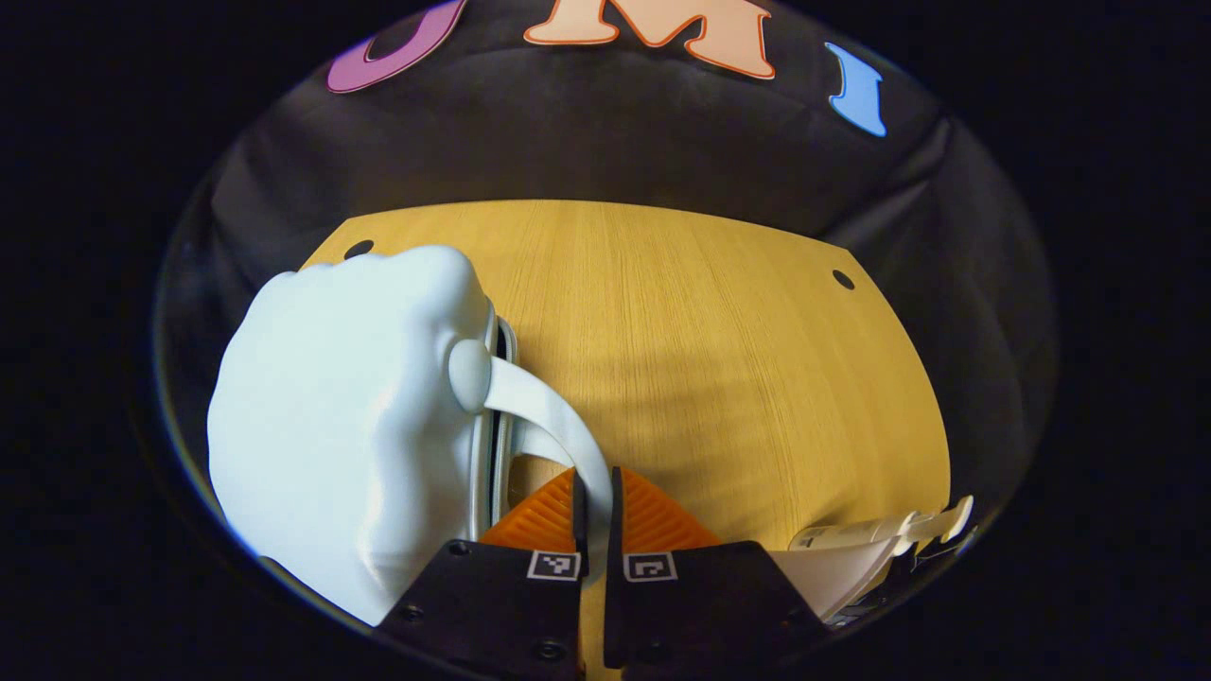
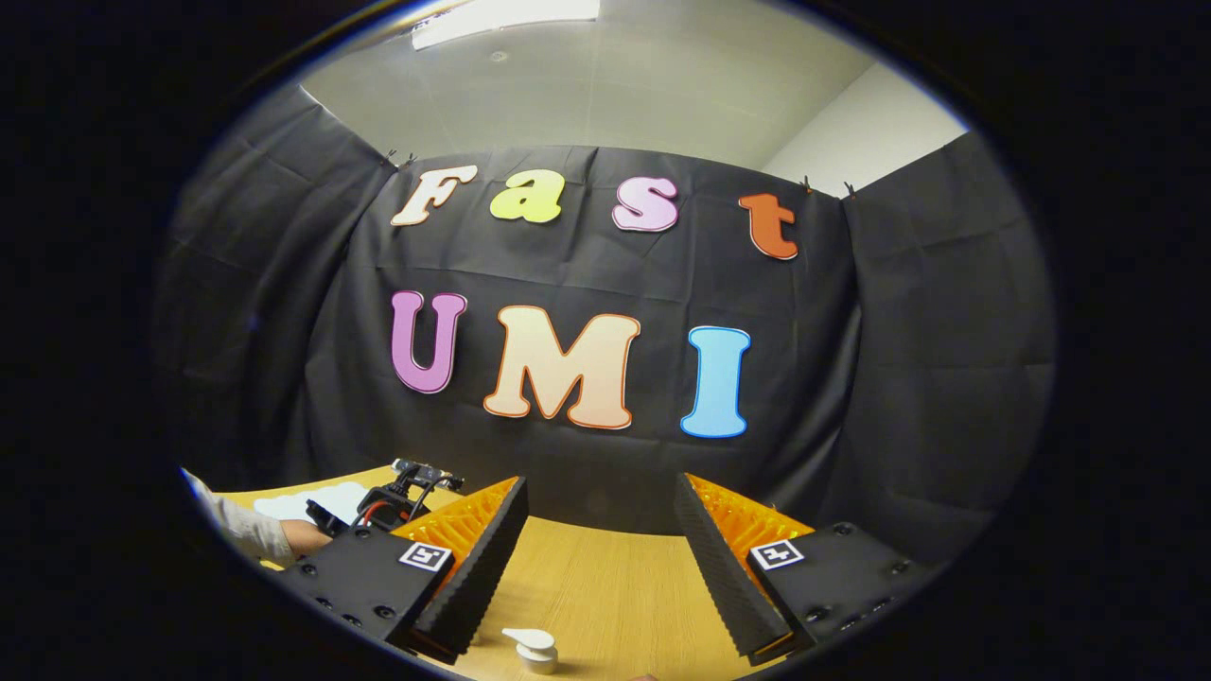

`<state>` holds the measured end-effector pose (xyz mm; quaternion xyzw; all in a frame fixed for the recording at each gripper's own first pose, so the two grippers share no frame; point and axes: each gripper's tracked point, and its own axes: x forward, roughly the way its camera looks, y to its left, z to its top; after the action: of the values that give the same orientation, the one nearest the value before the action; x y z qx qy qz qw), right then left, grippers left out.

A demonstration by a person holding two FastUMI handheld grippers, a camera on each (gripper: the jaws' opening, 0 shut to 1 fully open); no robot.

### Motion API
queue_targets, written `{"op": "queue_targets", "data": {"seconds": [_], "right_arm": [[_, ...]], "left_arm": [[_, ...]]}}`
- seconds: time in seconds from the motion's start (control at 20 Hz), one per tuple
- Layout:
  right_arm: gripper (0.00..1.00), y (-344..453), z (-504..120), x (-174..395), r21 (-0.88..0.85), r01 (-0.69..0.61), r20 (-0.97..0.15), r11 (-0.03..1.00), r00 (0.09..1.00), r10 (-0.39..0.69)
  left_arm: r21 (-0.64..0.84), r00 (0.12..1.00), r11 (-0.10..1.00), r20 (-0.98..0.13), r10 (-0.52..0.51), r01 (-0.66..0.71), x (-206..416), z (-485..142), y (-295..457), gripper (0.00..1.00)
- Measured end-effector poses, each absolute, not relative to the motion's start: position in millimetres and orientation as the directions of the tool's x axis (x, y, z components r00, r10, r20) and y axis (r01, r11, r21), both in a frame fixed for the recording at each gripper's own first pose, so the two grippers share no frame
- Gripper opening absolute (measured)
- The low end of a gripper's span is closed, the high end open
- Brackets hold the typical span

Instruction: First open the suitcase, pack the skin care products into it, and then close the suitcase.

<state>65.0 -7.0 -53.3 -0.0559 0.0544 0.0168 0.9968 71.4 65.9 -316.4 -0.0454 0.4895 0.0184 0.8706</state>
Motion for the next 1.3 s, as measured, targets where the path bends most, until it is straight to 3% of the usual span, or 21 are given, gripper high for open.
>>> {"op": "queue_targets", "data": {"seconds": [0.4, 0.75, 0.8, 0.85, 1.3], "right_arm": [[0.99, 5.1, -54.9, 71.5, -0.064, -0.076, -0.100, 0.995, 0.993, 0.069], [0.99, 34.0, -55.9, 81.0, -0.028, -0.137, -0.087, 0.990, 0.987, 0.134], [0.95, 38.8, -55.5, 81.9, -0.028, -0.145, -0.084, 0.989, 0.986, 0.142], [0.99, 43.8, -55.8, 82.8, -0.028, -0.151, -0.083, 0.988, 0.985, 0.148], [1.00, 85.6, -66.7, 90.8, -0.021, -0.174, -0.102, 0.985, 0.980, 0.171]], "left_arm": [[-0.066, 0.652, 0.996, -0.758, -0.008, -0.064, 76.6, -221.0, 80.1, 0.02], [-0.040, 0.723, 0.996, -0.690, 0.028, -0.077, 64.5, -146.4, 136.3, 0.02], [-0.035, 0.735, 0.996, -0.677, 0.038, -0.084, 62.5, -137.0, 145.1, 0.02], [-0.026, 0.744, 0.995, -0.666, 0.052, -0.093, 60.8, -127.5, 156.6, 0.02], [0.099, 0.805, 0.976, -0.552, 0.216, -0.193, 56.2, -72.1, 276.1, 0.02]]}}
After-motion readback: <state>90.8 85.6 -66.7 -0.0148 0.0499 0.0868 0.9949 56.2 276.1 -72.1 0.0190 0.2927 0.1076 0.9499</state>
